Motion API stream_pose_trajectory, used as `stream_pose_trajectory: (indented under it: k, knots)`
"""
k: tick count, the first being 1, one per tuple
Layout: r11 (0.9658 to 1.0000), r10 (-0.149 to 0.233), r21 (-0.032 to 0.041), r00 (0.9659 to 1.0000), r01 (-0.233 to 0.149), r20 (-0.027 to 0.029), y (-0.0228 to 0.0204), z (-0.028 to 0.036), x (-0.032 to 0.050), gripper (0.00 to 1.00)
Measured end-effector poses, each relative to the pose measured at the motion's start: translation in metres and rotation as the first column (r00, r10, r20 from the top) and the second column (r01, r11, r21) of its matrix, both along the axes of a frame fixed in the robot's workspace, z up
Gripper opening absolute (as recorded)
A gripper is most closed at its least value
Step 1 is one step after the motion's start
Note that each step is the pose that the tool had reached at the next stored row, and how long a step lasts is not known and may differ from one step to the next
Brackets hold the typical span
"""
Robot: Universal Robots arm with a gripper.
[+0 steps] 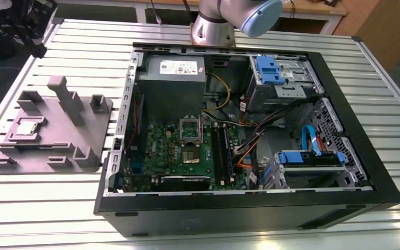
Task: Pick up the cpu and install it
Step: 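Reach for the cpu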
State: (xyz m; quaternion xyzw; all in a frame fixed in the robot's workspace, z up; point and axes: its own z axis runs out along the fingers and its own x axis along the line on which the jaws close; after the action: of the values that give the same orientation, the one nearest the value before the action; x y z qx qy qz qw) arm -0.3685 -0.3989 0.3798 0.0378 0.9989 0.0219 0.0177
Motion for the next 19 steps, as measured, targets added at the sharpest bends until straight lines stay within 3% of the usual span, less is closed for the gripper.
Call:
stream_pose_trajectory:
  k: [7,19]
  knots:
    - [1.0,0.0,0.0,1.0,0.0,-0.0005,0.0,-0.0118,-0.0192,0.14]
    - [1.0,0.0,0.0,1.0,0.0,-0.0047,-0.0008,-0.0336,-0.0453,0.14]
